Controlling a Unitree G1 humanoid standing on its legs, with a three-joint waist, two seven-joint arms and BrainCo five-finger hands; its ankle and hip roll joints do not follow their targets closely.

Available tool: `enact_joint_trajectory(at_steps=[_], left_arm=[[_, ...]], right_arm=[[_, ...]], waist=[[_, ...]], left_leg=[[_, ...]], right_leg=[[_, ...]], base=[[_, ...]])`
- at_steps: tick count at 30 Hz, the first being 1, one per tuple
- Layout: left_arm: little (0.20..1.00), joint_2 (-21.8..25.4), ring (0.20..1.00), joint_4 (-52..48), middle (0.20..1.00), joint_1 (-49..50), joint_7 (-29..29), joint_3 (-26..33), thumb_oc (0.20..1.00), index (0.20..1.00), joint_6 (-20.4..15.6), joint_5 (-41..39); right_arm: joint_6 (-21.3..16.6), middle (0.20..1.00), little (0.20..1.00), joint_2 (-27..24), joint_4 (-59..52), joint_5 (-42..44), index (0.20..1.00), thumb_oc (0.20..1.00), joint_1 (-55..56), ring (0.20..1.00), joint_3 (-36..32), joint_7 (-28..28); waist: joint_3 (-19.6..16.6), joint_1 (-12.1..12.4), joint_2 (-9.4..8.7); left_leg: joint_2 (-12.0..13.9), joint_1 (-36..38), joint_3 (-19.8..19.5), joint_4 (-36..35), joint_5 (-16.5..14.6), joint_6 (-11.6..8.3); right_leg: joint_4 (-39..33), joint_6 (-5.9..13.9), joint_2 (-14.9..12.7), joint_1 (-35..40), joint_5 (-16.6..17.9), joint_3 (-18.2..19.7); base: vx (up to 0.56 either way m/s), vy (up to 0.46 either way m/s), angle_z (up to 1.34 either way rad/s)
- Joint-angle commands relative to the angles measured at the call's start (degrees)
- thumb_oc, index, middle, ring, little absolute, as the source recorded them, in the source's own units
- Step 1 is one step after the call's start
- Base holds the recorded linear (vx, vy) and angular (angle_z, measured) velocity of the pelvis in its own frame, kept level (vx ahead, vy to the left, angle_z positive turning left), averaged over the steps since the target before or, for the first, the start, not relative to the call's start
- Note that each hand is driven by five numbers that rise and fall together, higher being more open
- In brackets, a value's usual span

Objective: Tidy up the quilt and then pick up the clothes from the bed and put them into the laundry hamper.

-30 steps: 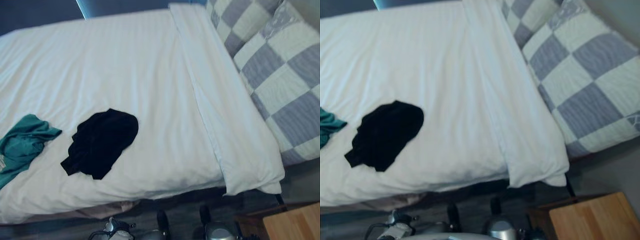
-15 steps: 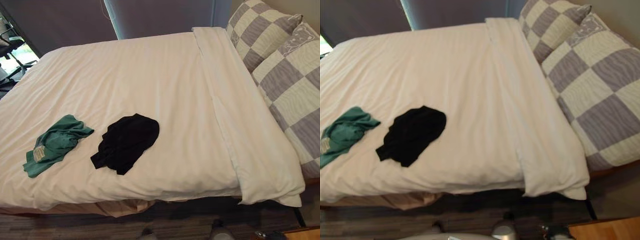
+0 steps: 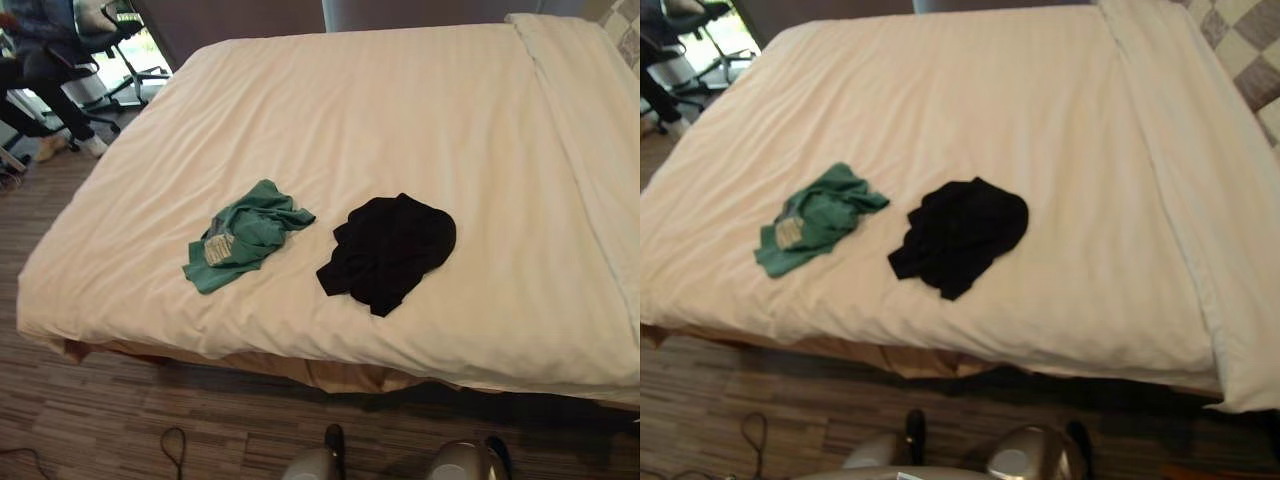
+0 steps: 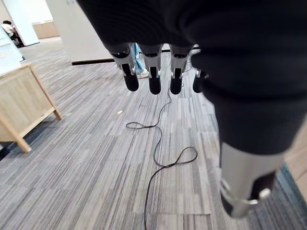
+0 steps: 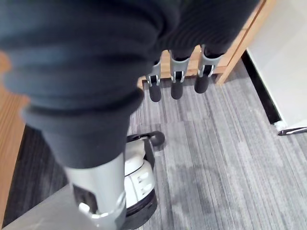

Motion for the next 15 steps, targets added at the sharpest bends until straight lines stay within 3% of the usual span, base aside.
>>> enact_joint_trajectory(at_steps=[1,6,7,10,14,15], left_arm=[[1.000,5.27,1.000,-5.14,1.000,0.69,-3.50,-2.60,1.000,1.000,5.24,4.44],[1.000,5.27,1.000,-5.15,1.000,0.70,-3.51,-2.59,1.000,1.000,5.26,4.44],[1.000,4.51,1.000,-4.02,1.000,-0.65,-4.51,-2.39,1.000,1.000,4.98,5.88],[1.000,3.90,1.000,-3.75,1.000,-1.38,-4.04,-2.86,1.000,1.000,4.45,5.48],[1.000,3.90,1.000,-3.75,1.000,-1.38,-4.04,-2.86,1.000,1.000,4.45,5.48],[1.000,3.45,1.000,-3.80,1.000,-2.39,-3.52,-3.91,1.000,1.000,4.13,5.48]], right_arm=[[-1.74,1.000,1.000,-2.34,-4.45,5.91,1.000,1.000,-1.60,1.000,4.35,-3.94],[-1.75,1.000,1.000,-2.33,-4.44,5.92,1.000,1.000,-1.61,1.000,4.36,-3.95],[-1.06,1.000,1.000,-1.95,-5.48,4.02,1.000,1.000,-1.82,1.000,5.87,-2.00],[-1.12,1.000,1.000,-1.95,-5.54,2.72,1.000,1.000,-1.40,1.000,6.09,-1.24],[-1.12,1.000,1.000,-1.94,-5.54,2.72,1.000,1.000,-1.40,1.000,6.09,-1.24],[-1.02,1.000,1.000,-1.80,-5.66,1.77,1.000,1.000,-0.76,1.000,6.31,-0.32]], waist=[[0.62,-2.74,0.37],[0.62,-2.67,0.45],[0.71,-4.98,-1.42],[0.87,-6.02,-1.60],[0.86,-6.01,-1.61],[0.91,-7.02,-1.83]], left_leg=[[6.22,5.99,3.57,-9.15,4.14,1.75],[6.33,6.05,3.63,-9.26,4.20,1.70],[3.04,11.15,9.95,-13.29,2.65,3.31],[1.61,13.42,10.21,-14.43,1.37,4.07],[1.61,13.41,10.21,-14.43,1.37,4.07],[0.84,14.06,10.47,-14.42,0.31,4.61]], right_leg=[[2.95,0.23,10.06,-2.56,-5.27,-5.94],[2.84,0.18,10.19,-2.54,-5.18,-5.93],[-0.36,0.86,21.05,-8.02,-6.35,-14.38],[1.36,1.13,22.50,-12.90,-4.14,-15.20],[1.37,1.13,22.50,-12.91,-4.14,-15.19],[1.65,0.99,22.91,-15.00,-3.67,-15.12]], base=[[0.26,0.515,-0.22],[0.10,0.155,-0.34],[0.27,0.290,-0.13],[0.14,0.172,-0.91],[0.01,0.011,0.17],[0.05,0.064,0.38]])
